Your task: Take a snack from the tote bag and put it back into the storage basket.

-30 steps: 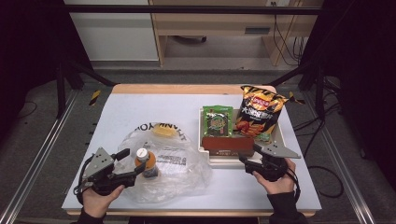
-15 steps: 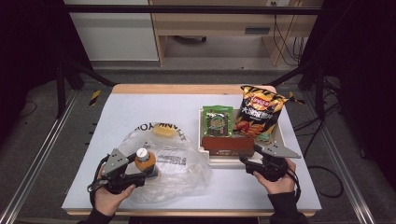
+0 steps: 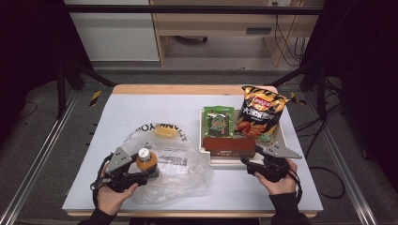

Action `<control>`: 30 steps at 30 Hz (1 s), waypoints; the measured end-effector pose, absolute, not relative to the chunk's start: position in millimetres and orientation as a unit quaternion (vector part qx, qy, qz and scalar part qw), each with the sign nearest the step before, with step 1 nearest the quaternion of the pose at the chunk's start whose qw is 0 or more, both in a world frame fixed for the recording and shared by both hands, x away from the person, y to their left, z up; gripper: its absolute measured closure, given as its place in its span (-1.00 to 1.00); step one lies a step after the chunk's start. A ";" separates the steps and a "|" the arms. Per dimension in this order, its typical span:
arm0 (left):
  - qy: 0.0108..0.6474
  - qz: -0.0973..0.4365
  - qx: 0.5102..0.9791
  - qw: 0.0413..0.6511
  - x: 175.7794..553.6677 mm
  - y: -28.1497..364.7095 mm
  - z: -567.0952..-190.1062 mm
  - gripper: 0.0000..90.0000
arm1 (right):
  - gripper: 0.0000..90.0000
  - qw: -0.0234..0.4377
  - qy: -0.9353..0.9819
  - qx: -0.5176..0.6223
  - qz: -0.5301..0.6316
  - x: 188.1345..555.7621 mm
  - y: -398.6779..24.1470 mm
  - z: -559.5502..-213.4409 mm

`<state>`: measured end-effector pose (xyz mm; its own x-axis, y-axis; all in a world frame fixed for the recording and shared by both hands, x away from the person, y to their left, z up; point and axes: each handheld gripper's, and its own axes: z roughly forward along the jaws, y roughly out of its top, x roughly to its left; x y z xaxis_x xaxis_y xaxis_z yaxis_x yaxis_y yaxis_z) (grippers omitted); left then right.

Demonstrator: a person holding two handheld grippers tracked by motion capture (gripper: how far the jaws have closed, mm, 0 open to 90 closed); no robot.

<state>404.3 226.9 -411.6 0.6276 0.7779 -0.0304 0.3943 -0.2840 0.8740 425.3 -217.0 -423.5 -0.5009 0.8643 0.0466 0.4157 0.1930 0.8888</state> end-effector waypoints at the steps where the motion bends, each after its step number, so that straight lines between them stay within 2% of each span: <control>1: 0.379 0.208 0.774 0.463 404.0 226.7 -411.5 -0.34 | -0.27 0.243 0.734 0.436 0.461 425.4 -217.0 -423.6; 9: 0.370 0.214 0.763 0.485 403.8 220.6 -399.5 -0.33 | -0.27 0.244 0.730 0.438 0.465 424.3 -219.3 -421.5; 15: 0.348 0.216 0.767 0.494 409.5 200.9 -388.0 -0.34 | -0.27 0.246 0.728 0.440 0.464 424.9 -221.2 -421.5; 19: 0.341 0.195 0.771 0.501 417.8 187.3 -392.6 -0.34 | -0.27 0.247 0.728 0.440 0.464 425.1 -221.6 -421.8; 30: 0.328 0.182 0.785 0.494 432.8 163.1 -410.9 -0.34 | -0.26 0.247 0.730 0.440 0.461 425.4 -220.7 -422.2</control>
